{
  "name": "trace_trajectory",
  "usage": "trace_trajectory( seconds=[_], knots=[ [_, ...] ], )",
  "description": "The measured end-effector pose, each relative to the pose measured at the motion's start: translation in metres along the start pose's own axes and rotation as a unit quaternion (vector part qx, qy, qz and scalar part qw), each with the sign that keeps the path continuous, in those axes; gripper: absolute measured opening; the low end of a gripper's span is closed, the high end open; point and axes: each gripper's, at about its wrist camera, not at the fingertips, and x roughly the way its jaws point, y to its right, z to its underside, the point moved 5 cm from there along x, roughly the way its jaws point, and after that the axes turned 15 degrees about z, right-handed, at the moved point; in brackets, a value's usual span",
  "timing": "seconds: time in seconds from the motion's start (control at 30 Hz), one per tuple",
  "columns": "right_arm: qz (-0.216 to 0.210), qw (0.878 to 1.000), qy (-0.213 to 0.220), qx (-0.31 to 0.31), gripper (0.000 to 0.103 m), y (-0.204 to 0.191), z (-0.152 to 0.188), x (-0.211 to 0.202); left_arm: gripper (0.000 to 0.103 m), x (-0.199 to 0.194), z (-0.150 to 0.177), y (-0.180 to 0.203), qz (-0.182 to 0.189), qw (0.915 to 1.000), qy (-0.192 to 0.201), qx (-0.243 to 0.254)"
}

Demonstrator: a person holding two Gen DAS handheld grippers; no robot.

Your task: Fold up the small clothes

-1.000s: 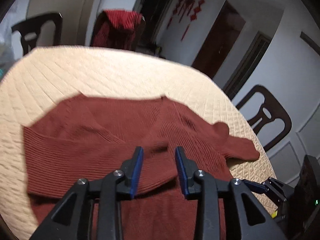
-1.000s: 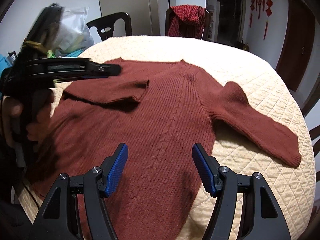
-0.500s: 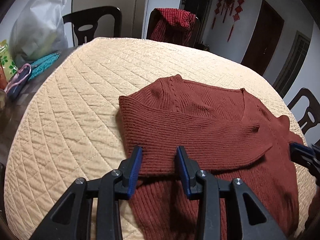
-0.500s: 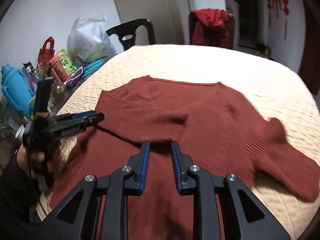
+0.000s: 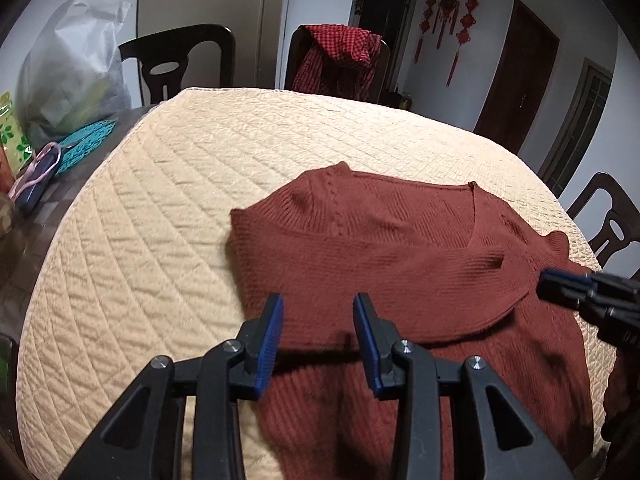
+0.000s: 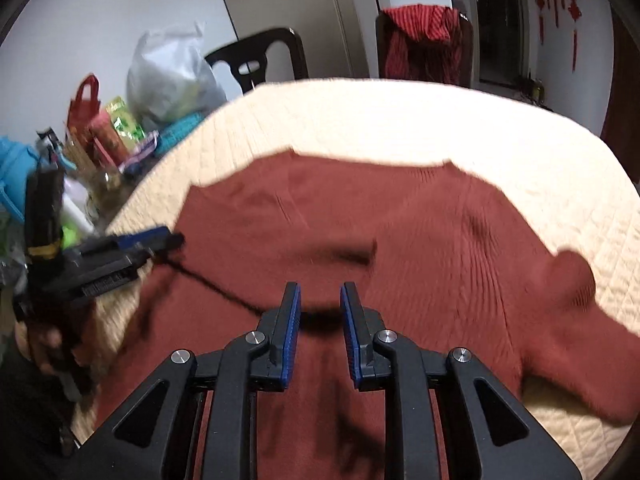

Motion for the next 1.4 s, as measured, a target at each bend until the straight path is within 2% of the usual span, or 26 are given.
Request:
trace_trajectory(
  seconds=[0.1, 0.2, 0.23, 0.33, 0.47, 0.63, 0.97, 1.2, 1.23, 1.27, 1.4],
  knots=[
    [-0.011, 1.000, -0.018, -0.009, 0.021, -0.006, -0.013, 0.026, 0.039, 0.008, -0.004, -0.001, -0.010, 0.9999, -0.005, 0.003],
    [-0.002, 0.998, -0.057, -0.001, 0.020, 0.003, -0.016, 0.065, 0.039, 0.015, -0.003, -0.004, -0.019, 0.9997, -0.011, 0.003],
    [-0.012, 0.999, -0.049, 0.008, 0.021, 0.006, -0.020, 0.065, 0.039, 0.016, -0.002, -0.004, -0.024, 0.9996, -0.013, 0.005],
    [0.000, 0.999, -0.045, 0.007, 0.021, 0.005, -0.021, 0.052, 0.039, 0.012, 0.003, -0.001, -0.040, 0.9989, -0.016, 0.017],
    [-0.019, 1.000, -0.018, -0.015, 0.021, -0.009, -0.009, 0.026, 0.039, 0.004, 0.011, 0.006, -0.058, 0.9977, -0.018, 0.029],
    [0.004, 0.998, -0.045, -0.039, 0.021, -0.012, 0.016, 0.039, 0.043, 0.003, 0.019, 0.009, -0.059, 0.9976, -0.022, 0.031],
    [0.003, 0.999, -0.032, -0.015, 0.021, 0.008, 0.037, -0.002, 0.043, -0.026, 0.030, 0.020, -0.056, 0.9981, -0.010, 0.025],
    [0.012, 0.999, -0.014, 0.026, 0.030, 0.036, 0.064, -0.041, 0.043, -0.043, 0.048, 0.034, -0.053, 0.9985, 0.003, 0.015],
    [0.014, 0.999, -0.012, 0.030, 0.034, 0.039, 0.067, -0.045, 0.043, -0.044, 0.051, 0.037, -0.051, 0.9986, 0.003, 0.014],
    [0.014, 0.999, -0.007, 0.037, 0.038, 0.044, 0.073, -0.052, 0.044, -0.045, 0.054, 0.040, -0.049, 0.9987, 0.003, 0.013],
    [0.027, 0.998, 0.001, 0.062, 0.041, 0.064, 0.088, -0.069, 0.049, -0.047, 0.063, 0.056, -0.041, 0.9990, 0.003, 0.020]
  ],
)
